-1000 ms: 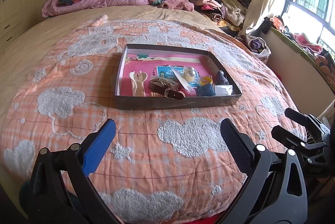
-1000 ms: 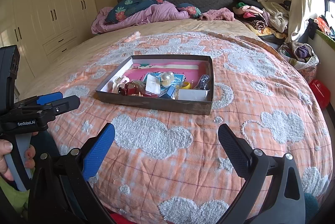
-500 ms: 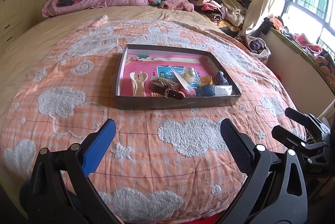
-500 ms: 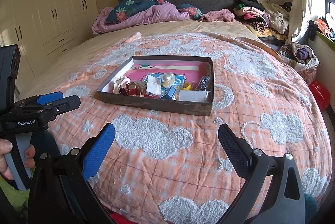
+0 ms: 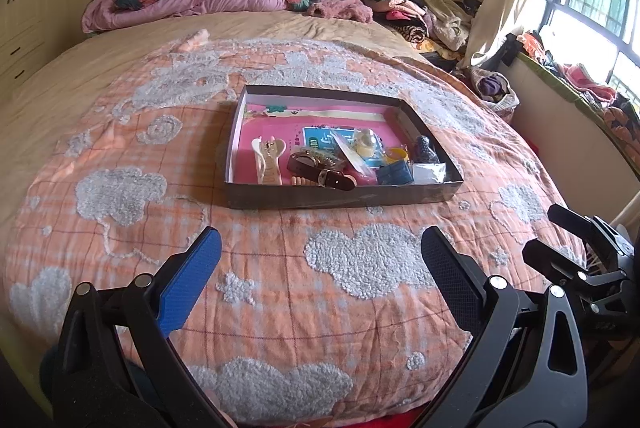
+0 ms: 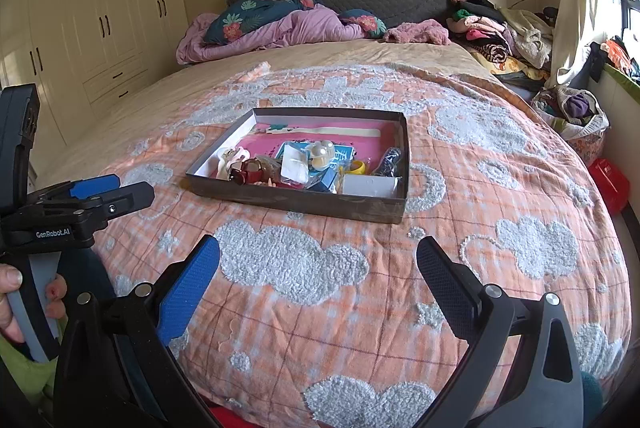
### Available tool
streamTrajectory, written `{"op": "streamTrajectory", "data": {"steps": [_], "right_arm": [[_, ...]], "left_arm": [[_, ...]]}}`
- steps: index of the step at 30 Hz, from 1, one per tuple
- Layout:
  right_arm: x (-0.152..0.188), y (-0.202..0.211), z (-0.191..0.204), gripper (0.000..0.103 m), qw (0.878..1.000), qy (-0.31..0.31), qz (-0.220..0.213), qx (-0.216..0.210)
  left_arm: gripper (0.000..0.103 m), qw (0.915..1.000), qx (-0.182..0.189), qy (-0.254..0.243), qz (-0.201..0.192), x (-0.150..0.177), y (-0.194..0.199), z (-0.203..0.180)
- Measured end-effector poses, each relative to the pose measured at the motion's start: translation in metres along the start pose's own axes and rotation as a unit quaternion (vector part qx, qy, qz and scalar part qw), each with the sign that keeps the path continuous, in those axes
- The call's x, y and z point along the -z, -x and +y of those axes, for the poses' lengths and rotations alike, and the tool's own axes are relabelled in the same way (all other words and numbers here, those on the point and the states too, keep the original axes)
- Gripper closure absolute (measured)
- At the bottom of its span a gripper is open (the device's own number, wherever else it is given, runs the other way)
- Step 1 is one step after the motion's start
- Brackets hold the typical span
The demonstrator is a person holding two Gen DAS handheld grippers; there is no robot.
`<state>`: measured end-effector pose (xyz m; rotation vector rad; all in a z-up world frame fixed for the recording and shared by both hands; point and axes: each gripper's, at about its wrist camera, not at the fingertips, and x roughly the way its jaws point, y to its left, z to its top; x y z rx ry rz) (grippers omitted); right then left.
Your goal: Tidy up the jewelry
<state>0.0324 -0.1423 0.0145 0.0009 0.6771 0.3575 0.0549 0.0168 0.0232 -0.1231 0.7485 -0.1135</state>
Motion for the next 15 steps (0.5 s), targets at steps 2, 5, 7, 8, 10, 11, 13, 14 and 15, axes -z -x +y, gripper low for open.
{"op": "streamTrajectory", "data": {"steps": [2, 5, 7, 8, 10, 11, 13, 14, 15], "right_arm": [[0.0, 0.0001, -0.0001, 0.005, 1.0, -0.001, 0.0, 0.0], [-0.0004, 0.0006, 0.0001, 0.005, 1.0, 0.0, 0.0, 0.0], [0.0001, 0.0003, 0.0006, 0.005, 1.0, 0.0, 0.0, 0.0], [-0.0003, 0.0006, 0.0003, 0.005, 1.0, 0.0, 0.0, 0.0], [-0.001, 0.0006, -0.0003, 0.005, 1.0, 0.0, 0.0, 0.0], [-0.0003, 0.0002, 0.0006, 0.005, 1.0, -0.001, 0.001, 0.0], [0.0008, -0.0002, 0.0015, 0.005, 1.0, 0.0, 0.002, 0.0], [0.0007, 0.0, 0.0012, 0.005, 1.0, 0.001, 0.002, 0.0], [0.0, 0.0002, 0.0005, 0.005, 1.0, 0.001, 0.003, 0.0]], "left_arm": [[0.01, 1.0, 0.0, 0.001, 0.001, -0.0003, -0.0008, -0.0003], [0.01, 1.0, 0.003, 0.001, 0.001, 0.0006, -0.0012, 0.0005], [0.01, 1.0, 0.002, 0.002, 0.0, 0.001, -0.0016, 0.0012], [0.01, 1.0, 0.001, 0.001, 0.0, 0.0007, -0.0017, 0.0008], [0.01, 1.0, 0.001, 0.002, 0.0, 0.0017, -0.0017, 0.0016], [0.01, 1.0, 0.002, 0.002, 0.0, 0.0016, -0.0017, 0.0015], [0.01, 1.0, 0.003, 0.001, -0.001, 0.0016, -0.0013, 0.0015], [0.01, 1.0, 0.006, 0.001, -0.003, 0.0021, -0.0013, 0.0024], [0.01, 1.0, 0.007, 0.001, -0.003, 0.0022, -0.0017, 0.0029]]}}
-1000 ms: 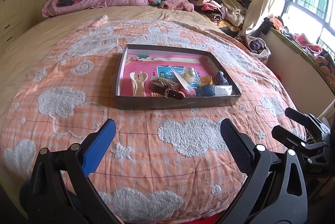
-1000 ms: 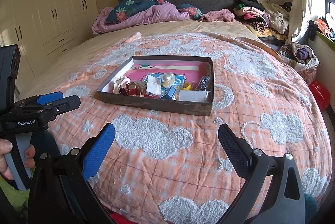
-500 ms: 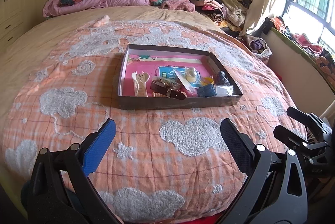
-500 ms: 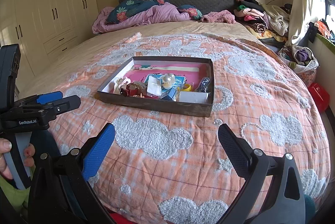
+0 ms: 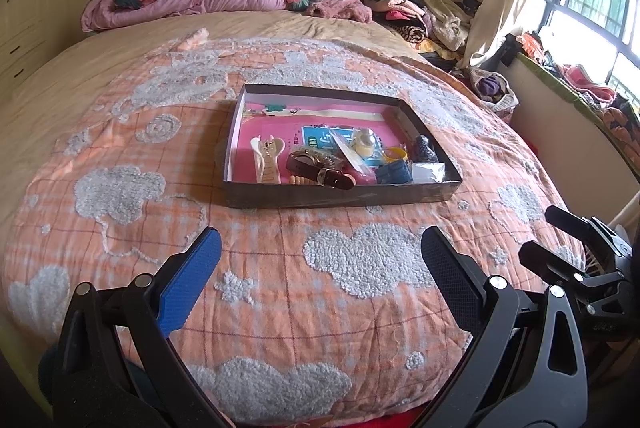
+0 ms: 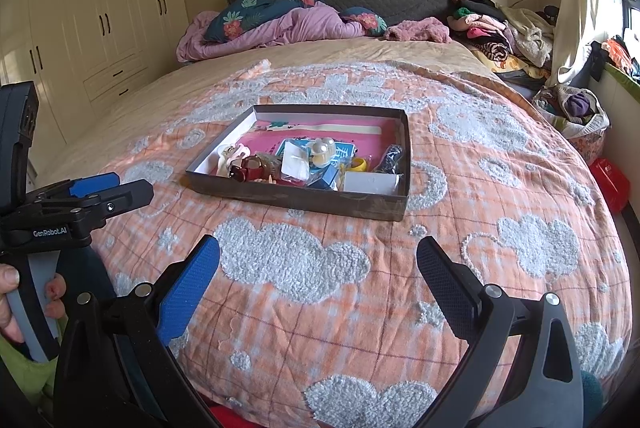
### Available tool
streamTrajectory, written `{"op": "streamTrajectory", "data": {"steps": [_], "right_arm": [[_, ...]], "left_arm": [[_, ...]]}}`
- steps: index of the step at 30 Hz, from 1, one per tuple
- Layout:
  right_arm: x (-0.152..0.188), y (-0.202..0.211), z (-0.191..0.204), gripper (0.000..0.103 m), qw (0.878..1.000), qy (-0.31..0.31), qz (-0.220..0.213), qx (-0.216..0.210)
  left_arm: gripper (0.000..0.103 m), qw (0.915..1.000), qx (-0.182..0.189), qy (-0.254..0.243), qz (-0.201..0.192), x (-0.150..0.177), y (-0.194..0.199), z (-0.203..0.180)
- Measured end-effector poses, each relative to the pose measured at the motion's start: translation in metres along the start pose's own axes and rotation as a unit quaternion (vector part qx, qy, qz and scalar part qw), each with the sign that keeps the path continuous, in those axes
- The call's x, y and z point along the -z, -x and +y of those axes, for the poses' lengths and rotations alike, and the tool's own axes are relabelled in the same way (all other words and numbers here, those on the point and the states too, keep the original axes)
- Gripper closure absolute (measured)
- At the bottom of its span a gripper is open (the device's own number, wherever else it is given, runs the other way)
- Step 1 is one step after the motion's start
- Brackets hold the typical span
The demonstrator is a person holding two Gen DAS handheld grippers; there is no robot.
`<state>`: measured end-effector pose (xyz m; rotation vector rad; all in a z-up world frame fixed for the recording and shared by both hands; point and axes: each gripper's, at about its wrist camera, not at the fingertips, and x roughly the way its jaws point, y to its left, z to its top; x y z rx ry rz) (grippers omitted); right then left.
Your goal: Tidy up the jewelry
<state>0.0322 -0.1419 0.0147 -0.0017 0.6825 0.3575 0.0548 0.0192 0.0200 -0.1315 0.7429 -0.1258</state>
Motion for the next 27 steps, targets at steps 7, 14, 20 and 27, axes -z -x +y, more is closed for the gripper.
{"op": "streamTrajectory", "data": {"steps": [7, 14, 20, 27], "right_arm": [[0.005, -0.011, -0.008, 0.005, 1.0, -0.009, 0.009, 0.004], [0.003, -0.033, -0.047, 0.005, 0.997, -0.053, 0.022, 0.041], [-0.009, -0.068, -0.142, 0.005, 0.982, -0.136, 0.037, 0.129], [-0.025, -0.124, -0.295, 0.005, 0.93, -0.221, 0.077, 0.284]], "left_arm": [[0.01, 1.0, -0.008, -0.006, 0.0, 0.0, -0.004, 0.003], [0.01, 0.9986, -0.041, 0.026, 0.02, -0.007, -0.021, 0.028], [0.01, 0.9837, -0.15, 0.088, 0.047, -0.042, -0.065, 0.102], [0.01, 0.937, -0.271, 0.201, 0.091, -0.088, -0.157, 0.241]]}}
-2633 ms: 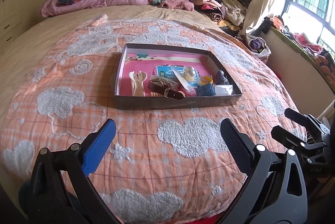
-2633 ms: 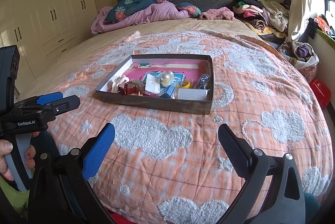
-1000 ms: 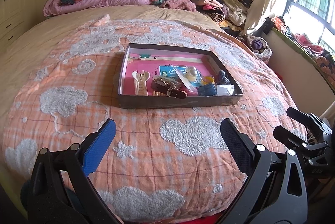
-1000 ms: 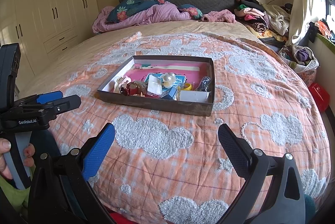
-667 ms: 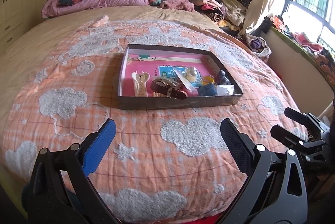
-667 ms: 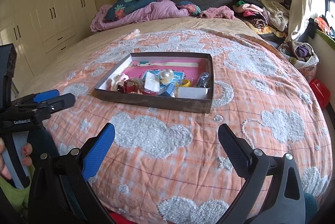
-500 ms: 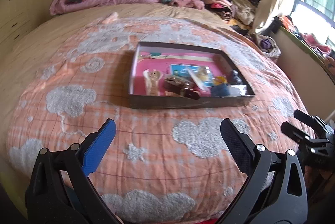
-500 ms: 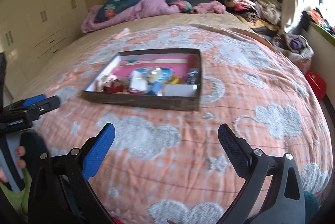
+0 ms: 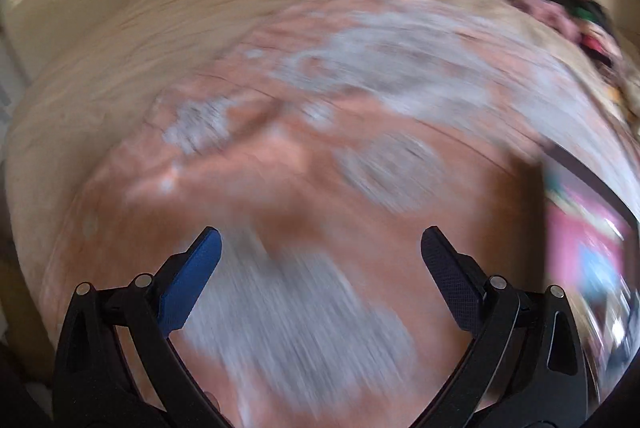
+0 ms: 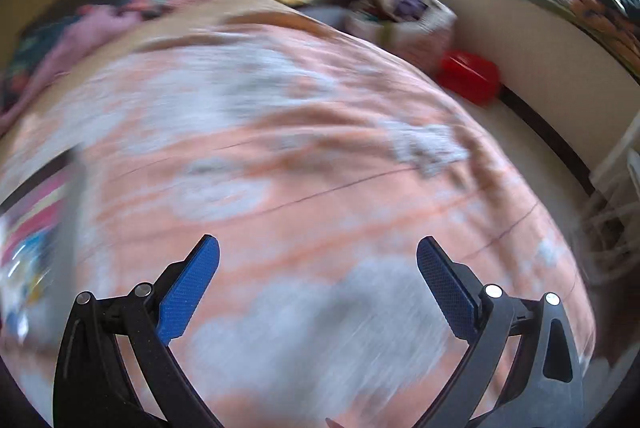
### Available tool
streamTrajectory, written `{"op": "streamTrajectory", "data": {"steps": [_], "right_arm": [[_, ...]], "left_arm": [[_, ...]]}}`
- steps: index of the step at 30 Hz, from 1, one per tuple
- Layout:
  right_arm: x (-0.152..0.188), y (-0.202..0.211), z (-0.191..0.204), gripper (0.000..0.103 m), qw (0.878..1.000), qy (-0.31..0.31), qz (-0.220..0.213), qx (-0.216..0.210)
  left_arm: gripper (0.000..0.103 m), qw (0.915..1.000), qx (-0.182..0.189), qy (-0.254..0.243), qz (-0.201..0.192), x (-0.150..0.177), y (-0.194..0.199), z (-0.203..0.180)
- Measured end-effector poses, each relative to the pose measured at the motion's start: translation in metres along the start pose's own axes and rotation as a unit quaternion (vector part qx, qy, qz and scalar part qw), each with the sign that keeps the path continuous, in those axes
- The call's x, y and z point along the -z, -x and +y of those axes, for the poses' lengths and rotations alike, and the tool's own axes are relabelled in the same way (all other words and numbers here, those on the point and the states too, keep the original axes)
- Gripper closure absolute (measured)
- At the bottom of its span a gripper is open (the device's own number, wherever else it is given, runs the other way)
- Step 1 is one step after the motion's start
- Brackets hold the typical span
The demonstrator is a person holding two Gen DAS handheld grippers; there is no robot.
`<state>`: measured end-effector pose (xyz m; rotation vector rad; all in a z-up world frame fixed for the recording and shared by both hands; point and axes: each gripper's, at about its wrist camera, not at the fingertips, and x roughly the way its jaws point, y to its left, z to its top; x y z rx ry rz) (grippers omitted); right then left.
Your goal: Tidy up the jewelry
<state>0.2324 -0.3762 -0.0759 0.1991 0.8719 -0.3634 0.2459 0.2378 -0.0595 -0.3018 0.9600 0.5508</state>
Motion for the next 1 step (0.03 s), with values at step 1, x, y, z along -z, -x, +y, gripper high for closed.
{"op": "streamTrajectory", "data": {"steps": [1], "right_arm": [[-0.0124, -0.0172, -0.0095, 0.005, 1.0, -0.001, -0.003, 0.022]], "left_arm": [[0.01, 0.9997, -0.013, 0.021, 0.003, -0.0099, -0.0179, 0.0082]]}}
